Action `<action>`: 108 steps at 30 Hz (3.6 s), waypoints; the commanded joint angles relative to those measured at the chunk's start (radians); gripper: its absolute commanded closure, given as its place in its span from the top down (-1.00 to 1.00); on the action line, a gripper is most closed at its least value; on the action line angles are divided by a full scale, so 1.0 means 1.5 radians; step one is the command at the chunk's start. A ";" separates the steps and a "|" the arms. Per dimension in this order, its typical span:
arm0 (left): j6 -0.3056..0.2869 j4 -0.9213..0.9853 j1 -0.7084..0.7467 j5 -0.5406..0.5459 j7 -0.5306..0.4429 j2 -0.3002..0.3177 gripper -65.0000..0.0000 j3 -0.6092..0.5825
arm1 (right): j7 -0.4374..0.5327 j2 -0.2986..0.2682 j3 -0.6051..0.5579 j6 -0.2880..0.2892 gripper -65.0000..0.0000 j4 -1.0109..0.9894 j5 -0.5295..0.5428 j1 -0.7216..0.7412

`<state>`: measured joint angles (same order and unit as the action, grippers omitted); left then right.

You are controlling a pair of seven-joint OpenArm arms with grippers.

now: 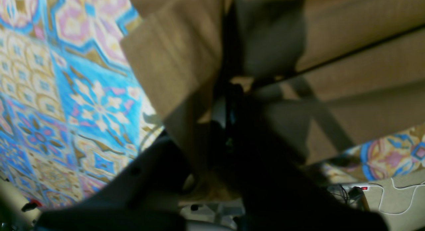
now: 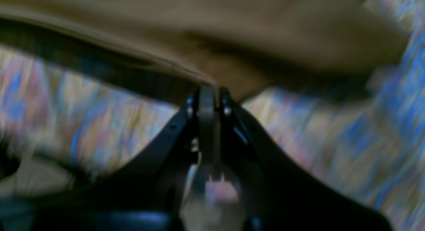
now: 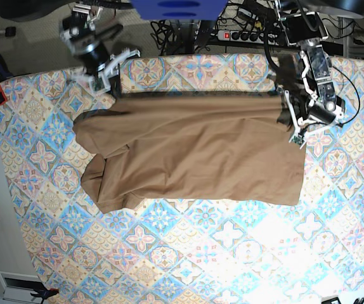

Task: Layout the t-shirt on the table in an organized manner, then fold the t-shirt properly
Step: 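Pull the shirt edge with the right gripper away from the left gripper, then regrasp the shirt corner with the right gripper and tug it outward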

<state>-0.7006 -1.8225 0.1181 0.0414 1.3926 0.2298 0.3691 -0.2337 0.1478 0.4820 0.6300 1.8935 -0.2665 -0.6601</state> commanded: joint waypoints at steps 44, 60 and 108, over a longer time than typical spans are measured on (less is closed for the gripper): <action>0.002 -0.015 0.016 -0.010 0.002 0.009 -1.00 -0.026 | 0.026 0.000 0.030 0.020 -0.17 0.019 0.168 -0.153; 0.002 -0.017 0.020 -0.010 0.002 0.009 -1.00 -0.023 | 0.055 0.000 0.113 0.020 -0.24 0.003 0.169 0.015; 0.002 -0.018 0.021 -0.010 0.002 0.009 -1.00 -0.023 | 0.056 0.000 0.159 0.045 -0.28 -0.144 0.165 0.046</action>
<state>-0.7002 -1.8309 0.1585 0.0296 1.3960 0.2325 0.3305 -0.1726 0.1497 0.7139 0.6918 1.6669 -0.0334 -0.5758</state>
